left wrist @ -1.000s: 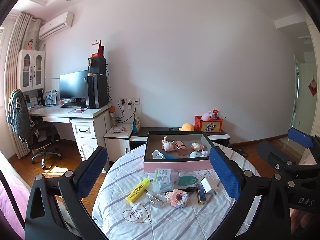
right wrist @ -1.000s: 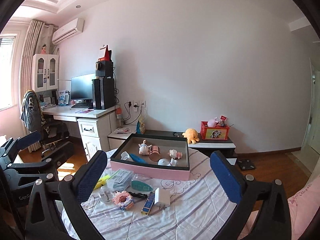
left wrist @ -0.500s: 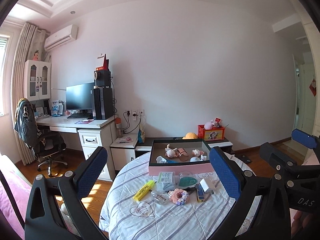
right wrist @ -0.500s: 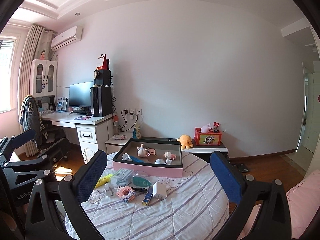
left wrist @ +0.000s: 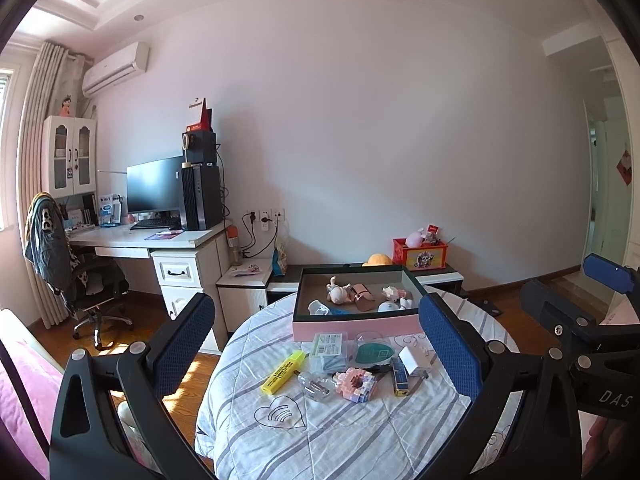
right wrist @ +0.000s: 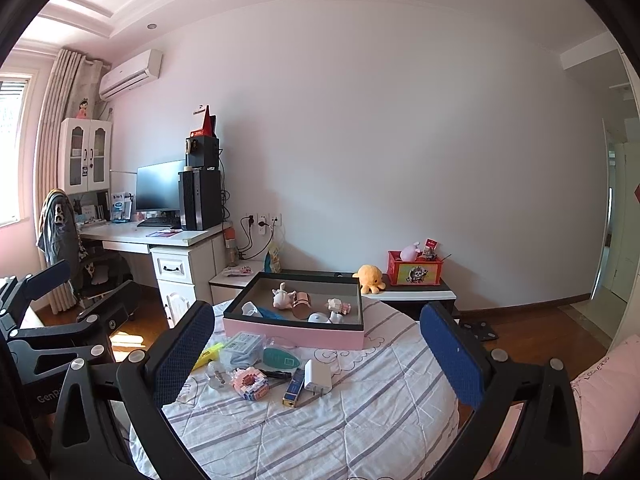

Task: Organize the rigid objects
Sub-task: 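Withdraw both tools from the pink box and move toward the bed items, then grasp the yellow highlighter with left tool while right tool grasps the white charger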

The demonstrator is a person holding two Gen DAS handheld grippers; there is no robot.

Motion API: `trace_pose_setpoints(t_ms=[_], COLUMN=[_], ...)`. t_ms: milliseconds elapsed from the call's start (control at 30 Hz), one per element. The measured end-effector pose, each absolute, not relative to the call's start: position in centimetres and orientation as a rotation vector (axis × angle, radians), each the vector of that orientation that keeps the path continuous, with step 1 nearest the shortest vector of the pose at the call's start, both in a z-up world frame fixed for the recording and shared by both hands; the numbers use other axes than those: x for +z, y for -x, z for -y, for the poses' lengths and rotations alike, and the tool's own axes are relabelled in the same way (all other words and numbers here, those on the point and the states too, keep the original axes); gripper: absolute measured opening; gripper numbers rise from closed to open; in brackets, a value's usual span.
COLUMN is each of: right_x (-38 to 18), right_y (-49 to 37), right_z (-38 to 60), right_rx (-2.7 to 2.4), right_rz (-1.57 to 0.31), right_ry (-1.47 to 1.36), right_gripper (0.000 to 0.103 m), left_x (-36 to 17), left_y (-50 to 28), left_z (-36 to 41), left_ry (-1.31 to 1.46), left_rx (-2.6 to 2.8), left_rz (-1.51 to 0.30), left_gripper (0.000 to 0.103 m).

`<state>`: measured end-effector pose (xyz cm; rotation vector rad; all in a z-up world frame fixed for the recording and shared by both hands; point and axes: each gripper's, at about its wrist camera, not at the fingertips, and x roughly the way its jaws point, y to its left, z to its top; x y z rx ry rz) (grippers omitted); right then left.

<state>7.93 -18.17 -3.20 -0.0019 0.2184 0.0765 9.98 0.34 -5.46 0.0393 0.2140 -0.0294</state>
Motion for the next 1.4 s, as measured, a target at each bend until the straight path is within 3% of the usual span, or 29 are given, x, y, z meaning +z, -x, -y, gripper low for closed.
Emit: trace_pose_setpoints(t_ms=[333,833,1400], right_x=[-6.5,-16.0,-20.8], right_y=[-12.1,-21.0,-29.1], right_z=[18.5,20.6,20.2], right_rx=[0.074,0.046,0.082], right_rz=[-0.335,-0.616,-0.787], right_ry=[0.003,-0.026,0.003], right_gripper=[0.103,0.103,0.103], left_x=[-9.3,-19.6,-25.2], left_y=[-15.1,-24.1,-32.2], left_z=[-1.0,-4.4,-7.8], left_ry=[-0.003,-0.002,-0.112], left_rx=[-0.078,-0.006,0.072], left_rz=[-0.360,-0.643,-0.775], left_gripper=[0.103,0.103,0.103])
